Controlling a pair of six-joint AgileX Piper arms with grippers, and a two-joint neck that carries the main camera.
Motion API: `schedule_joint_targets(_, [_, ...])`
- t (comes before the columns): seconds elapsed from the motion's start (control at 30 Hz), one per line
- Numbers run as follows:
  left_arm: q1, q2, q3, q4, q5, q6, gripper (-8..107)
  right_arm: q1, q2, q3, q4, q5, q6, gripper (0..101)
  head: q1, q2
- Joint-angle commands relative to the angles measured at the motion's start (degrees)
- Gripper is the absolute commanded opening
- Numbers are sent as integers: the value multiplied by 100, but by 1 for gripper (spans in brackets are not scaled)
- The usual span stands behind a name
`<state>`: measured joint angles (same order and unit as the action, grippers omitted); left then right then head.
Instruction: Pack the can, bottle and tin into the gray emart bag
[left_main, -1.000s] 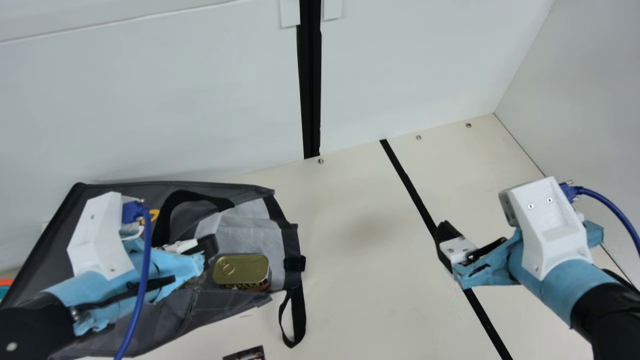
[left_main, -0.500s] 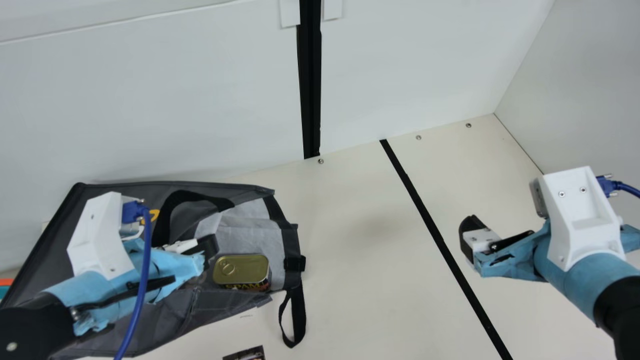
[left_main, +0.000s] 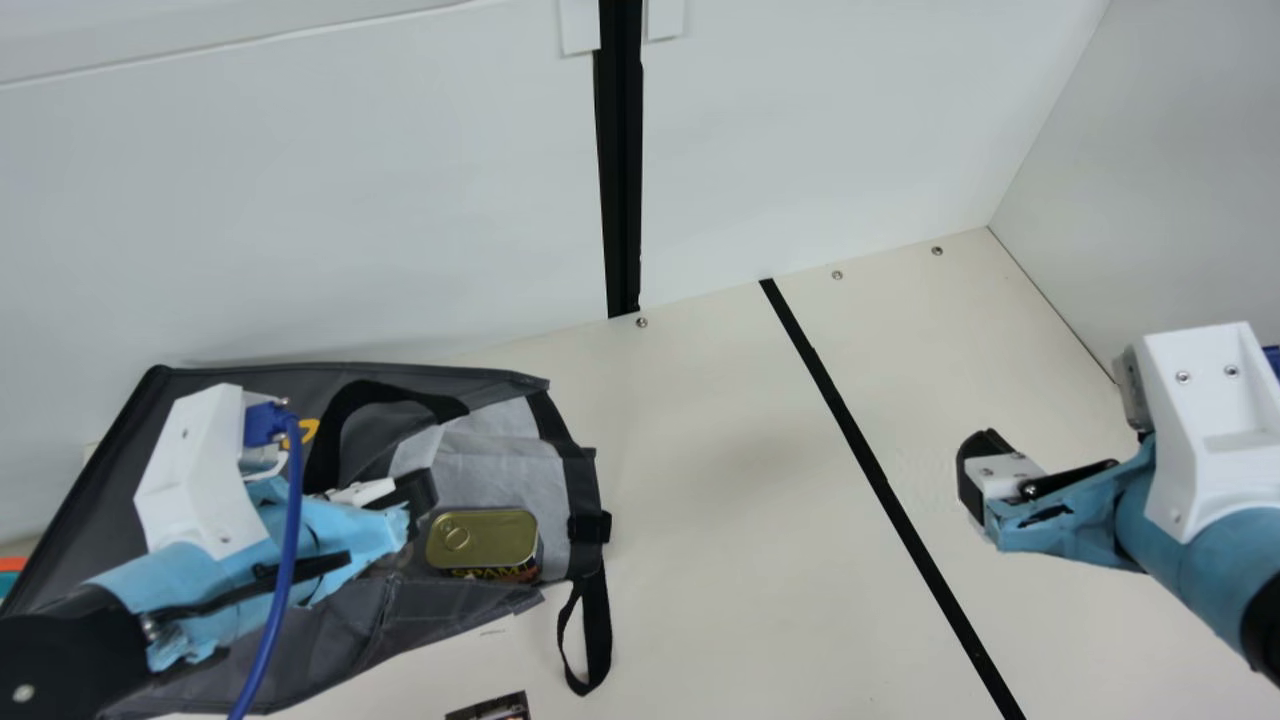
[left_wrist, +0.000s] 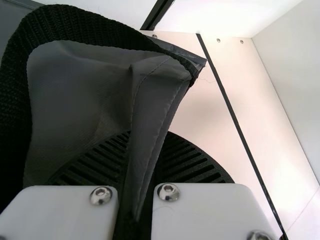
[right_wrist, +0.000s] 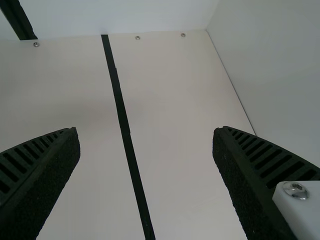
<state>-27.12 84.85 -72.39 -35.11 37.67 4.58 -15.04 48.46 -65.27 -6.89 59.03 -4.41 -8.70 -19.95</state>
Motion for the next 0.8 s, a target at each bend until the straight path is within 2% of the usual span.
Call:
schedule_joint_targets(0.0, [0,0,0,0,0,0,10,3,-21,-45,-59,55,37,91,-130,-5])
schedule_joint_targets(0.27, [0,0,0,0,0,0,10,-16,-82,-200,-199,238,150,91,-130,-5])
schedule_joint_targets(0.77, [0,0,0,0,0,0,10,-77,-138,-436,-139,535,133,91,-130,-5])
